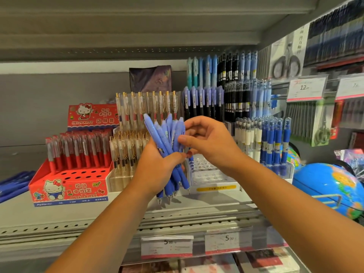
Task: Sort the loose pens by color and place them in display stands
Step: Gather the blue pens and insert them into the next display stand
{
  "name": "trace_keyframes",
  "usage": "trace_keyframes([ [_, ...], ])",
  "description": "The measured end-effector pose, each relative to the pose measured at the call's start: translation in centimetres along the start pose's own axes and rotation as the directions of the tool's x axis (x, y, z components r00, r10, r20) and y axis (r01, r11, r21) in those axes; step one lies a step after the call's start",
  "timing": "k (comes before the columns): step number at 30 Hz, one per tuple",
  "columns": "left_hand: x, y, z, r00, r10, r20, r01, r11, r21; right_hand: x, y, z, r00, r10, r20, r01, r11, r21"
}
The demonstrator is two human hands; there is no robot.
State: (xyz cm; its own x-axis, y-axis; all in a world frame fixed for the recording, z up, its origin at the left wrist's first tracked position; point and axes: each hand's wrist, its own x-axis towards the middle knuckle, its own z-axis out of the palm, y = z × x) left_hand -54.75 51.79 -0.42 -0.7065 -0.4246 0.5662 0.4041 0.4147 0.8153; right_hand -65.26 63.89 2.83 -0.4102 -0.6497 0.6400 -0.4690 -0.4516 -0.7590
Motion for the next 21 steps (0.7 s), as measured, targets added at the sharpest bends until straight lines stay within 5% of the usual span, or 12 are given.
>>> trace_keyframes([
  [13,-0.2,0.3,0.2,0.994,0.011,-0.104,-0.015,0.999,-0.031,0.1,0.4,-1.8,0.993,0.058,-0.104,-0.043,0.989,0.141],
  [21,-0.3,0.2,0.2,0.997,0.012,-0.078,-0.010,1.000,0.023,1.8,0.4,-3.6,0.929,-0.057,-0.366,-0.013,0.983,-0.185],
])
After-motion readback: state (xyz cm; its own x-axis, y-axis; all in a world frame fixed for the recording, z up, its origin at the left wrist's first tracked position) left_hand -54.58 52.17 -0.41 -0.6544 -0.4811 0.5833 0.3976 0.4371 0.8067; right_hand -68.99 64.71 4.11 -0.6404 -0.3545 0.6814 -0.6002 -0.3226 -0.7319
